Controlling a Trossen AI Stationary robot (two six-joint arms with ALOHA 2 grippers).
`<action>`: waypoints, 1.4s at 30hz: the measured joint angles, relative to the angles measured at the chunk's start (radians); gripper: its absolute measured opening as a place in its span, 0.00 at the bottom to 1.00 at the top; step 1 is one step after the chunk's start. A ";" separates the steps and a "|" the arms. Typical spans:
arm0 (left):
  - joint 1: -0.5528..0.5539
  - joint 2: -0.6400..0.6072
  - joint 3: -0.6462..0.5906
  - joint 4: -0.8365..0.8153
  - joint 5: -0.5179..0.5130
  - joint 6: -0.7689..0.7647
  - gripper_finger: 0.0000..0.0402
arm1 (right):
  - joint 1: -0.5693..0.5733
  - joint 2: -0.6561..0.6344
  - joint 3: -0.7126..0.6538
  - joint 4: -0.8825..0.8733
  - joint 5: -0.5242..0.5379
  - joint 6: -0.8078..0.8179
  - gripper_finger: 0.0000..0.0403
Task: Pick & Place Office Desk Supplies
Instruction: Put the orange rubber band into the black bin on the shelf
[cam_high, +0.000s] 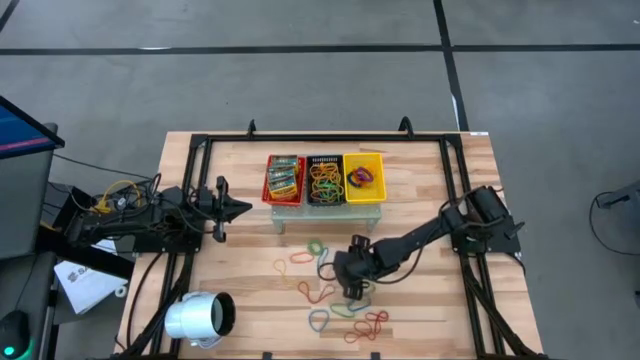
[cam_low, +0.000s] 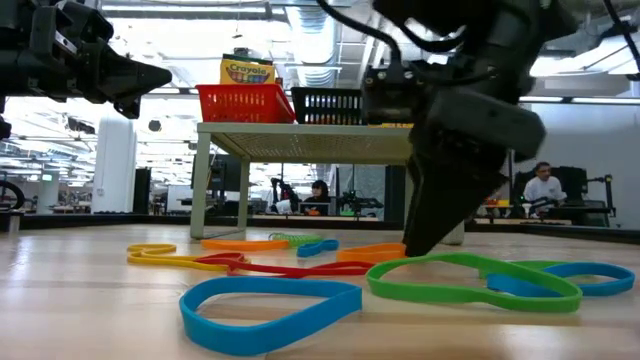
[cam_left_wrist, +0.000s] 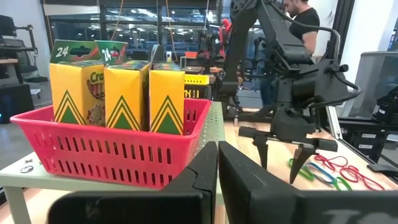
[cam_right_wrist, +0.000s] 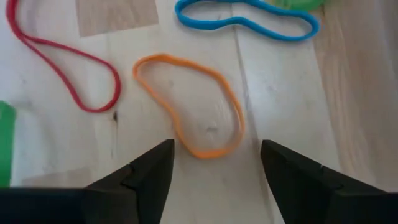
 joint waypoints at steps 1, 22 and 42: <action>0.000 0.000 0.000 0.000 0.000 0.000 0.02 | -0.006 0.000 0.000 0.003 -0.016 0.000 0.58; 0.000 0.000 0.000 -0.001 0.000 0.000 0.02 | -0.033 -0.001 0.000 0.007 -0.077 0.000 0.14; 0.000 0.001 0.000 -0.001 0.000 0.000 0.02 | 0.053 -0.189 0.035 -0.074 0.034 -0.058 0.00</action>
